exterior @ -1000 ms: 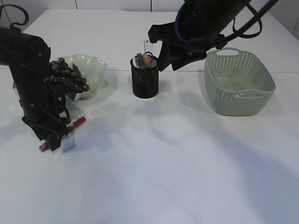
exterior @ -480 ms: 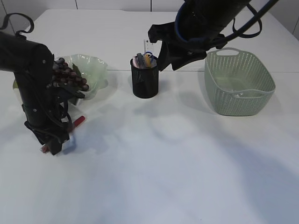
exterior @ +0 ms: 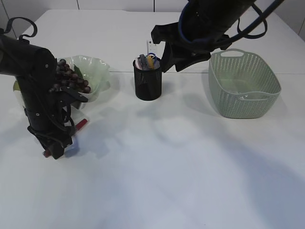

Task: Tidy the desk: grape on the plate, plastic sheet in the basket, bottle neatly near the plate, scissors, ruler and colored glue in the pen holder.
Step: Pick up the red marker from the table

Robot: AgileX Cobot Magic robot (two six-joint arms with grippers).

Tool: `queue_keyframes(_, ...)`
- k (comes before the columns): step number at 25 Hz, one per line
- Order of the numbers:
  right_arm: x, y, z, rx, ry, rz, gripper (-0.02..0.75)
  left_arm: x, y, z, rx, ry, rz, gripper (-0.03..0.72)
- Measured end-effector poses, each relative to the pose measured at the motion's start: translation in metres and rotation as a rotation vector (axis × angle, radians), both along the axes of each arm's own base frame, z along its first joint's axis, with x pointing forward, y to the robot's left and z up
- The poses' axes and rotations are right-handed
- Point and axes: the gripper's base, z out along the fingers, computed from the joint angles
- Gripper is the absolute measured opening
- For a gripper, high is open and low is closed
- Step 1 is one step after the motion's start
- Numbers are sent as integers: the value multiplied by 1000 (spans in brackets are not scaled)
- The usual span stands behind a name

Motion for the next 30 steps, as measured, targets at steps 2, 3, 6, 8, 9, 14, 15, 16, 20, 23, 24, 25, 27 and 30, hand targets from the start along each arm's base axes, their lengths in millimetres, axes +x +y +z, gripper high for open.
queue_keyframes(2,0,0,0,0,0,0,291,1,0,0,-1,-4,0,298)
queue_keyframes(3,0,0,0,0,0,0,291,1,0,0,-1,-4,0,283)
queue_keyframes(6,0,0,0,-4,-2,0,291,1,0,0,-3,-5,1,253)
queue_keyframes(8,0,0,0,-4,-2,0,291,1,0,0,-4,-5,2,246)
queue_keyframes(9,0,0,0,-4,-2,0,291,1,0,0,-5,-5,2,245)
queue_keyframes(14,0,0,0,-4,-2,0,291,0,-2,0,-16,-3,11,225)
queue_keyframes(15,0,0,0,-4,-2,0,291,0,-2,0,-22,-3,15,221)
queue_keyframes(16,0,0,0,-4,-2,0,291,0,-2,0,-26,-2,18,215)
queue_keyframes(20,0,0,0,-5,-2,0,291,1,-3,0,-38,-5,28,207)
queue_keyframes(23,0,0,0,-5,-2,0,292,1,-3,0,-39,-7,28,207)
queue_keyframes(24,0,0,0,-5,-2,0,292,1,-3,0,-39,-7,28,207)
queue_keyframes(25,0,0,0,-5,-2,0,292,1,-3,0,-39,-7,28,207)
queue_keyframes(27,0,0,0,-5,-2,0,292,1,-3,0,-39,-7,30,201)
queue_keyframes(30,0,0,0,-5,-2,0,291,1,-3,0,-41,-7,33,133)
